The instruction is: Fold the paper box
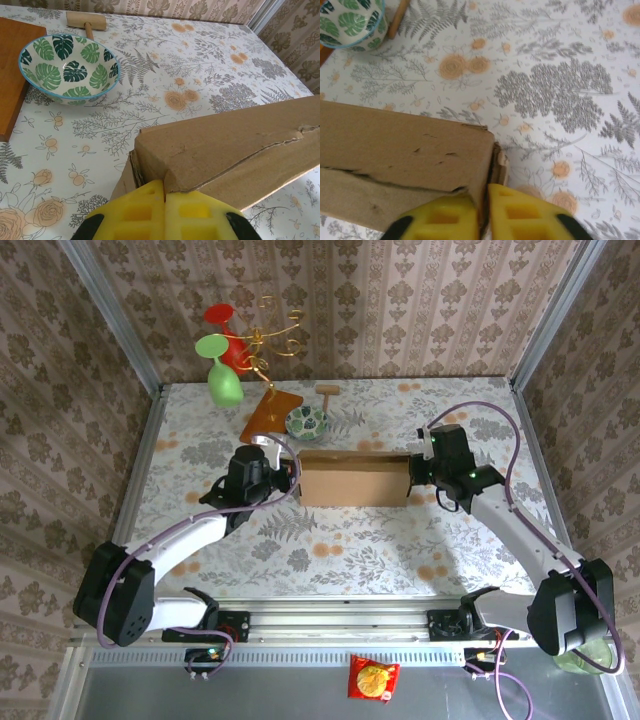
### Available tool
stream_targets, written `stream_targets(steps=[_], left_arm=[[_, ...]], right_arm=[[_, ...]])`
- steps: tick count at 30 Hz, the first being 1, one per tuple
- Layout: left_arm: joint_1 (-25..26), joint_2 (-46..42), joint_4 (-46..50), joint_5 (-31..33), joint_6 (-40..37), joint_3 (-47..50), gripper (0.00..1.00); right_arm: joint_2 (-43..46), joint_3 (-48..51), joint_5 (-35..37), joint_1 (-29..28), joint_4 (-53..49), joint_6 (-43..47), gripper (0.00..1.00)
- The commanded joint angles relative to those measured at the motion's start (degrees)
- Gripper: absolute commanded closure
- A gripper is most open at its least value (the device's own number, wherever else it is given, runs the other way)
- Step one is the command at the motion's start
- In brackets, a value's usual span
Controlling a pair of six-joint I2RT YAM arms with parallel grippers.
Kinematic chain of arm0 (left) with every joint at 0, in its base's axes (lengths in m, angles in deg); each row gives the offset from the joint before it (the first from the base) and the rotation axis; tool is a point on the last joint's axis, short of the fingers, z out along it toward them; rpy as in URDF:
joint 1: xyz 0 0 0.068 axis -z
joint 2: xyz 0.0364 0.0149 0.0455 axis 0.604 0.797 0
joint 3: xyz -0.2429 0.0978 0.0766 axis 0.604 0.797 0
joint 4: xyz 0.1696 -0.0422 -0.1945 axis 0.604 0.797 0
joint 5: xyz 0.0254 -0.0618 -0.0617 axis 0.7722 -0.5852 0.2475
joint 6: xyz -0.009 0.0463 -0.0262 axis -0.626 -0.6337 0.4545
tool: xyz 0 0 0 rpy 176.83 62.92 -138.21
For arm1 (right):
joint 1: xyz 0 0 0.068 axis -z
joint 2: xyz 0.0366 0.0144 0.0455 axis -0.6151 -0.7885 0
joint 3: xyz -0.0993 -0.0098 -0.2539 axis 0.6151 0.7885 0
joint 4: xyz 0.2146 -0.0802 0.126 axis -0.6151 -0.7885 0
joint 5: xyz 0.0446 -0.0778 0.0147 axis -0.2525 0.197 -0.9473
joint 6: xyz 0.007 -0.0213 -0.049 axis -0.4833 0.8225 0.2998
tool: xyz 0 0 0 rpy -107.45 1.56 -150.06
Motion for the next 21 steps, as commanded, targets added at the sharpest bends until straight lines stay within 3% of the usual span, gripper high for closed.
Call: stream_targets(steps=[1,8,11,14,16,21], left_arm=[[1.4,2.3,13.9,-1.3,-0.4,2.3,1.00],[1.8,2.9,14.2,-0.8,-0.4,1.6,1.00],[2.1,3.0,14.3,-0.4,-0.2,1.4,1.00],[2.2,3.1,14.4,-0.3,-0.2,1.2,1.00],[2.3,3.0,14.6,-0.2,-0.2,1.1,1.00],[2.3,3.1,14.9,-0.1,-0.3,0.8,1.00]], right_arm=[[1.3,-3.0,-2.8,-0.9,-9.0,-5.6,0.74],[4.4,-5.7,-8.1,-0.9,-11.4,-19.0,0.58],[4.7,-7.3,-8.6,-0.9,-13.4,-25.3,0.53],[4.9,-9.5,-8.0,-0.2,-16.1,-33.4,0.42],[4.6,-10.7,-8.9,1.4,-18.4,-41.2,0.35],[3.5,-9.5,-16.9,6.9,-19.4,-57.3,0.30]])
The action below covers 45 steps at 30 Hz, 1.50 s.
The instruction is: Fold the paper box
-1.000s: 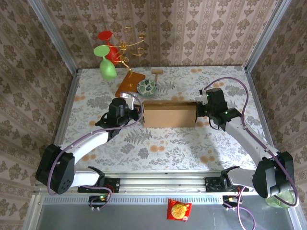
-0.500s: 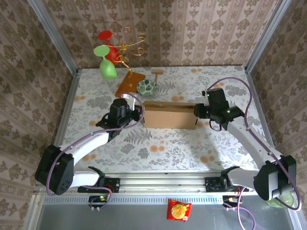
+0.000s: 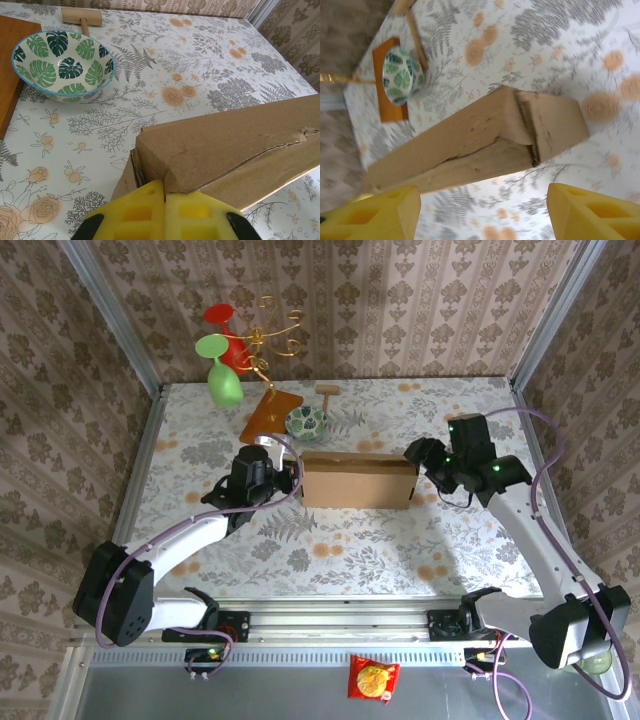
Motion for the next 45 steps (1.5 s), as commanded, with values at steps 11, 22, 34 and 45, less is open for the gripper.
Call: stream_targets(steps=[11,22,34,45], left_arm=[[1.1,3.0,13.2,-0.8,-0.1,1.7,1.00],[1.1,2.9,13.4,-1.0,-0.4,1.4,1.00],[1.0,-0.5,15.2,-2.4,-0.1,-0.2,0.65],[-3.4,-9.7,21.2,-7.1,15.2,-4.9,0.38]], right_arm=[[-1.5,9.7,-13.7,5.0,11.8,-31.1,0.27],[-1.7,15.1,-13.6,8.2,17.6,-31.4,0.39],[-3.0,16.6,-13.4,8.5,19.2,-30.7,0.54],[-3.3,17.5,-13.3,8.5,19.0,-30.1,0.60]])
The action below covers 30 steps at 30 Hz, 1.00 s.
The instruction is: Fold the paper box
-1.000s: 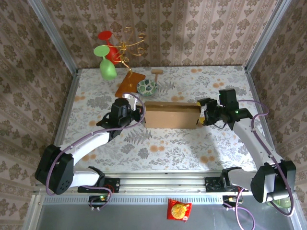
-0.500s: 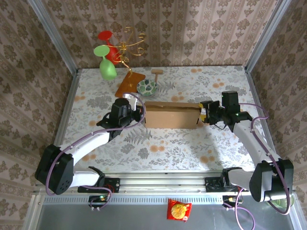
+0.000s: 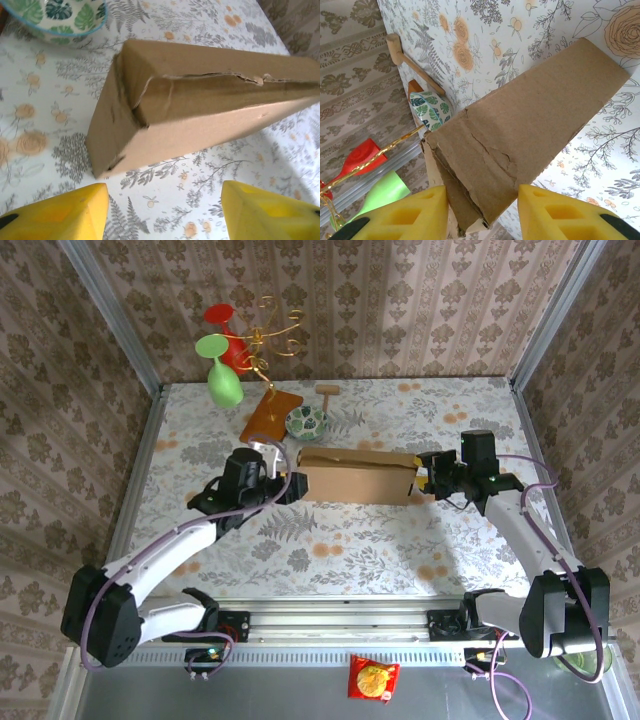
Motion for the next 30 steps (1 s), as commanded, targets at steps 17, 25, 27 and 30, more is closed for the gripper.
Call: stream_targets(steps=[17,25,27,30], left_arm=[[-8.1,12.2,17.1,-6.7,29.9,-22.0,0.40],[-5.4,15.5,12.9,-7.8,33.6,-20.8,0.46],[-4.9,15.7,11.9,-8.1,34.2,-19.7,0.49],[-4.3,15.7,10.7,-8.1,34.8,-18.0,0.53]], right_arm=[[-1.0,1.9,0.4,0.3,-2.4,0.9,0.66],[-1.1,2.1,0.2,0.4,-2.3,0.8,0.66],[-1.0,2.2,0.2,0.4,-2.3,0.9,0.67],[-0.9,2.3,0.2,0.4,-2.2,0.8,0.67]])
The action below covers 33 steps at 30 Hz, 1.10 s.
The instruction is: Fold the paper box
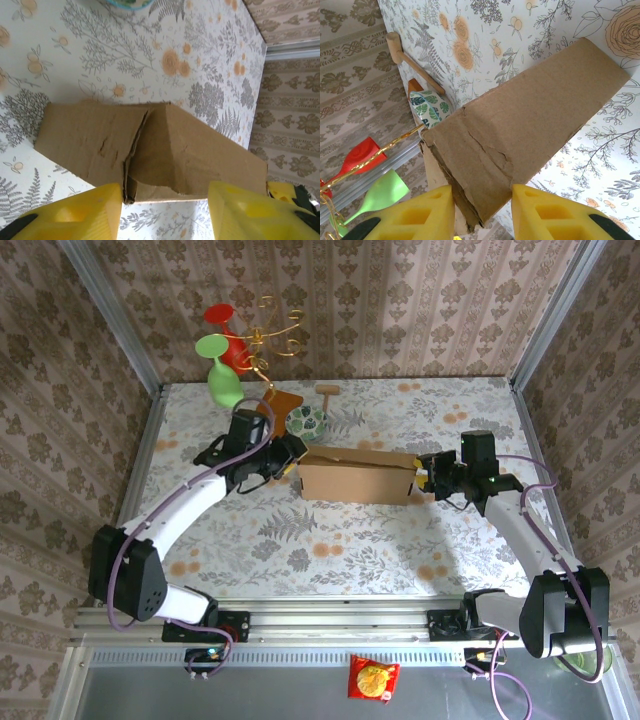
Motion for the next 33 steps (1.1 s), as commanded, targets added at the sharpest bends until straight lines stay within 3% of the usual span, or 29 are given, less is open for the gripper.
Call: stream_targets(steps=[1,15,18,23,28,33], left_arm=[[0.5,0.2,-1.3,-0.9,1.7,1.8,0.55],[0.7,-1.8,-2.7,1.6,1.8,6.0,0.82],[0.6,-4.6,-1.2,3.8,0.9,4.0,0.78],[-1.3,-6.2,2.6,4.4,0.6,1.2,0.56],[-3.8,-2.3,-0.7,1.6,0.7,0.0,0.53],[-3.3,2.7,-2.0,0.1,-0.2,-2.9,0.53]], right_arm=[[-1.0,1.9,0.5,0.4,-2.8,0.7,0.67],[-1.0,2.4,0.0,0.6,-3.5,1.5,0.68],[-0.8,2.5,-0.1,0.6,-3.8,1.7,0.69],[-0.4,2.6,-0.1,0.7,-4.2,2.1,0.69],[-0.2,2.8,-0.4,0.8,-4.2,2.3,0.69],[0.2,3.0,-0.4,1.0,-4.2,2.3,0.69]])
